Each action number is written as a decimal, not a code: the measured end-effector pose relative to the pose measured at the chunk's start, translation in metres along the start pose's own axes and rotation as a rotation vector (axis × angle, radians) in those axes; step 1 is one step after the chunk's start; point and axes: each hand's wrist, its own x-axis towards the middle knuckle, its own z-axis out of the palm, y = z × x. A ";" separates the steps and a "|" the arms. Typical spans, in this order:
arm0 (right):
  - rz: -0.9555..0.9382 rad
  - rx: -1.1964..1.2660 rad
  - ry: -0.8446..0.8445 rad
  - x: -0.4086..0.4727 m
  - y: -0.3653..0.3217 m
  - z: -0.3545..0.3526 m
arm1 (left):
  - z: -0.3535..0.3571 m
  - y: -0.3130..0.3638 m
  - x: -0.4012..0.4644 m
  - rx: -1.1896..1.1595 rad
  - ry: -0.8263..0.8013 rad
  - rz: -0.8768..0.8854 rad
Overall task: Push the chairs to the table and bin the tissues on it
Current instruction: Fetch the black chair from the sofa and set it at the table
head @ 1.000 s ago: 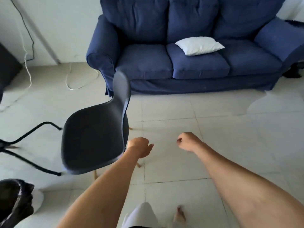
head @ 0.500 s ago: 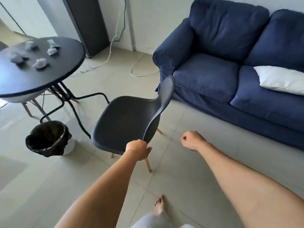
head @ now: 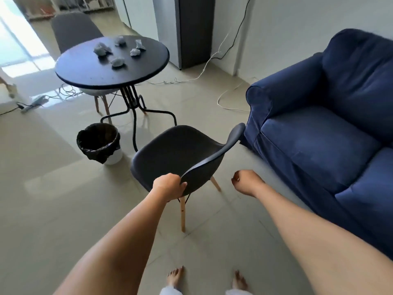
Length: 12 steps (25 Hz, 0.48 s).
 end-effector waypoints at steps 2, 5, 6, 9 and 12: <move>-0.046 0.013 0.002 0.009 0.012 -0.014 | -0.002 0.009 -0.003 -0.072 0.039 -0.098; -0.093 0.097 0.024 0.021 0.028 -0.040 | -0.010 0.021 -0.005 -0.207 0.075 -0.281; -0.084 0.147 0.035 0.028 0.031 -0.048 | -0.011 0.023 -0.004 -0.279 0.095 -0.353; 0.006 0.358 0.089 0.055 0.032 -0.075 | -0.019 0.033 0.005 -0.669 0.150 -0.604; 0.096 0.549 0.129 0.087 0.020 -0.097 | -0.027 0.045 0.017 -1.106 0.148 -0.813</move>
